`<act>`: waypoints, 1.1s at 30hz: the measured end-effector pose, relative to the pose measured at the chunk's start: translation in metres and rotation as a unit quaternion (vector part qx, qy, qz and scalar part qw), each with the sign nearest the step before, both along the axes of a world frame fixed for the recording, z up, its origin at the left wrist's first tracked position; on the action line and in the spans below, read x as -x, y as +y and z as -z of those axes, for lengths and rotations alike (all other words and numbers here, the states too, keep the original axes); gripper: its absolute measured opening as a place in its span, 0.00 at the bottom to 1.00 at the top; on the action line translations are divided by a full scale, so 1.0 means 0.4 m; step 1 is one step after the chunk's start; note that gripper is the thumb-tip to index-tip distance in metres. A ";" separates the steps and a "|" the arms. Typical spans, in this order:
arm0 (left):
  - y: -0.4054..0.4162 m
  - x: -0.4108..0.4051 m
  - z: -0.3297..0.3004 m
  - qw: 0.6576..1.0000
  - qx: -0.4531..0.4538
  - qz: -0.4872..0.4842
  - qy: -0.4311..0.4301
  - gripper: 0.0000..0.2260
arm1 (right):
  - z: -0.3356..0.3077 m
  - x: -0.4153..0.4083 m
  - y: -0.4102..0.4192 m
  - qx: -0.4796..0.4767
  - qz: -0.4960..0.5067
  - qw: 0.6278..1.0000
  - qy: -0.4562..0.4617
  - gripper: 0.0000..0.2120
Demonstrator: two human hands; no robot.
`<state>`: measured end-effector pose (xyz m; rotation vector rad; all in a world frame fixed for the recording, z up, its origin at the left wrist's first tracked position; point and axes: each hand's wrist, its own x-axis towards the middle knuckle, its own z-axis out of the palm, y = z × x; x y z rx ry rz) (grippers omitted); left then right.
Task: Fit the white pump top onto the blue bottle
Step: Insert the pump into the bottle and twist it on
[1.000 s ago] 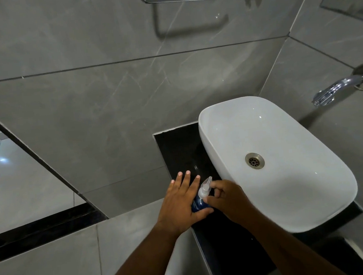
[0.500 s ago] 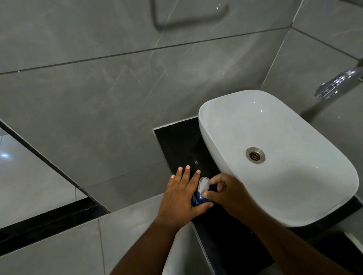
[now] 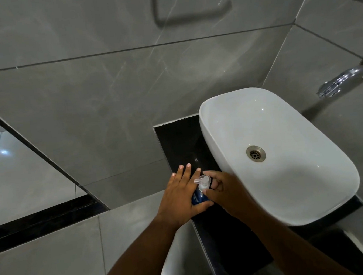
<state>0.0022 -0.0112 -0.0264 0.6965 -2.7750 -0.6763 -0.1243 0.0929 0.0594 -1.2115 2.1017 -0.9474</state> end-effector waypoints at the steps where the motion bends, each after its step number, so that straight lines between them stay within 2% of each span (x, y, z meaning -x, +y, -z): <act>1: 0.000 -0.001 -0.002 1.000 -0.001 0.001 0.002 0.40 | -0.001 -0.003 -0.001 0.000 -0.006 1.000 0.001 0.12; 3: 0.001 -0.002 -0.003 1.000 0.007 0.004 0.002 0.40 | -0.001 -0.005 -0.001 -0.010 0.017 1.000 -0.009 0.07; 6: 0.001 -0.003 0.000 1.000 0.011 0.004 0.002 0.40 | -0.006 0.000 0.001 -0.011 0.055 0.998 -0.014 0.08; 11: 0.001 -0.005 -0.001 1.000 0.006 0.003 0.002 0.40 | 0.003 0.000 0.005 -0.029 -0.012 1.000 -0.001 0.10; 15: 0.001 -0.004 0.002 1.000 -0.004 0.002 0.002 0.41 | 0.013 -0.001 0.008 -0.030 0.061 0.997 0.031 0.07; 17: 0.001 -0.004 0.002 1.000 -0.009 0.004 0.000 0.41 | 0.010 0.003 0.010 -0.028 0.074 0.997 0.020 0.10; 20: 0.001 -0.005 -0.005 1.000 -0.016 0.007 -0.003 0.41 | 0.007 0.006 0.014 -0.029 0.040 0.998 -0.025 0.16; 25: 0.000 -0.005 -0.005 1.000 -0.012 0.008 -0.004 0.41 | 0.008 0.007 0.016 -0.054 0.061 0.996 -0.032 0.10; 31: -0.002 -0.005 0.001 1.000 -0.007 0.004 -0.003 0.41 | 0.008 0.002 0.017 -0.039 0.043 0.995 -0.087 0.17; 33: -0.002 -0.004 -0.001 1.000 -0.008 0.004 -0.002 0.42 | 0.012 0.004 0.017 -0.043 0.032 0.996 -0.072 0.11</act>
